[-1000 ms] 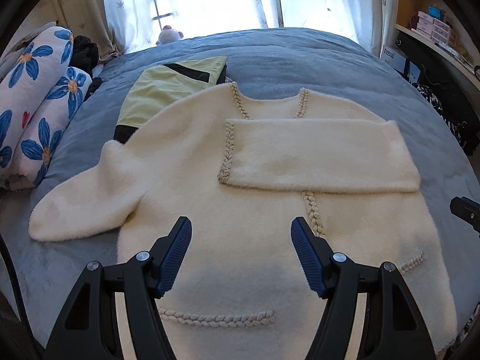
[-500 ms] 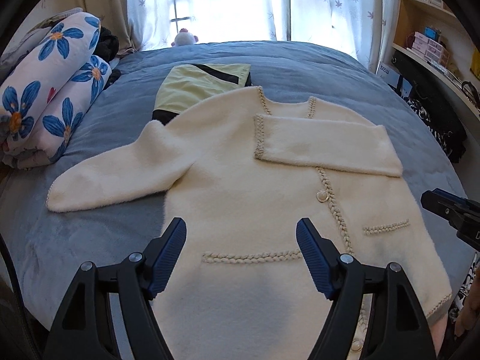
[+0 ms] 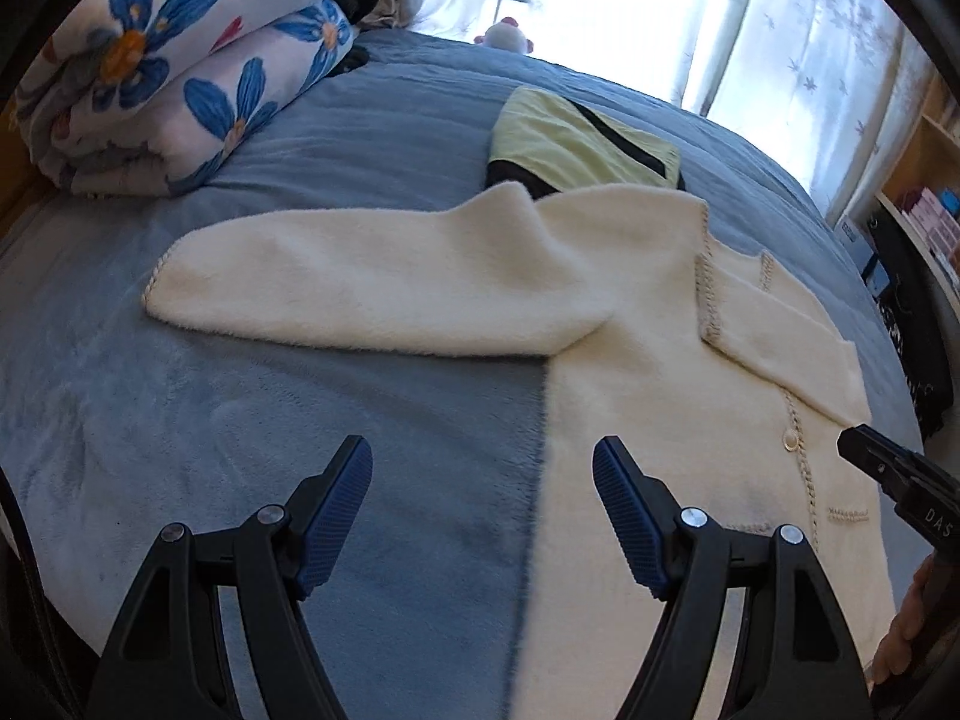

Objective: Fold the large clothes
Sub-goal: 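Move the left tool to the other sleeve cuff and grasp it, then fold the grasped sleeve with the left tool across the cardigan front and release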

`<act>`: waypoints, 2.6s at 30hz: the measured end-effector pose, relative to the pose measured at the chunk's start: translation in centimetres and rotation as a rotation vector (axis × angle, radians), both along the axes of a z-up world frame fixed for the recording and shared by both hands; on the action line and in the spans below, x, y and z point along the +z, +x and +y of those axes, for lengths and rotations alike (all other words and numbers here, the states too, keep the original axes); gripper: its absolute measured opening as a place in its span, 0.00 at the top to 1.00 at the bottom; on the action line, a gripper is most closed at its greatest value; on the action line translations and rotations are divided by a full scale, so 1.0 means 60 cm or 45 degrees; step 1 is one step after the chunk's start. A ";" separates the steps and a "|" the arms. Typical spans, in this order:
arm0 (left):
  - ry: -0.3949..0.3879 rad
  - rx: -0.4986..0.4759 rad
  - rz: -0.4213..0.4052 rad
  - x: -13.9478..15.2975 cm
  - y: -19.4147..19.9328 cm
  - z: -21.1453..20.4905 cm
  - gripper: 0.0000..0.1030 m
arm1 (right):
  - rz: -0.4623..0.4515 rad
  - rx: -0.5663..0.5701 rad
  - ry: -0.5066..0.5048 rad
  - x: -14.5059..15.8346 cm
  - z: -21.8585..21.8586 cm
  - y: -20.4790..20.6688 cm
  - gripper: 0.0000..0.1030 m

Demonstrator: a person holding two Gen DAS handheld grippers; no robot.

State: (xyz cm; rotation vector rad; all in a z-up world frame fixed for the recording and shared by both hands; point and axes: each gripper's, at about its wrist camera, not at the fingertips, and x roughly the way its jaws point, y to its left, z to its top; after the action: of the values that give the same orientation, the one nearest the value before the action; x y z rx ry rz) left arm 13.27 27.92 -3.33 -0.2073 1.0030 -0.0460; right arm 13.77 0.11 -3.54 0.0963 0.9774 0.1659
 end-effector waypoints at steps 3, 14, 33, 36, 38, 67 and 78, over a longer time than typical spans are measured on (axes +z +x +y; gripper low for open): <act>-0.072 0.046 0.028 -0.037 0.032 0.064 0.28 | 0.003 0.018 -0.026 -0.018 0.039 0.033 0.64; -0.320 0.321 0.109 -0.177 0.138 0.251 0.28 | 0.070 0.062 -0.023 -0.084 0.115 0.117 0.64; -0.288 0.349 0.070 -0.208 0.228 0.309 0.91 | 0.142 0.017 -0.023 -0.139 0.097 0.163 0.64; -0.055 0.309 0.004 -0.160 0.231 0.258 0.94 | 0.143 0.012 -0.013 -0.138 0.081 0.159 0.64; 0.029 0.254 -0.074 -0.112 0.228 0.215 0.94 | 0.136 -0.006 0.003 -0.133 0.064 0.153 0.64; 0.184 -0.686 0.002 -0.148 0.136 -0.462 0.33 | 0.154 -0.362 0.190 -0.145 -0.271 0.033 0.64; 0.166 -0.359 -0.038 -0.087 0.089 -0.322 0.33 | 0.072 -0.151 0.149 -0.101 -0.187 0.058 0.56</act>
State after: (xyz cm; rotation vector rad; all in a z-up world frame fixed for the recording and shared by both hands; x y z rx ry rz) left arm 18.63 8.63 -8.52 0.0549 0.9959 -0.2393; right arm 17.28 -11.13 -9.58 0.2667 1.0151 0.1113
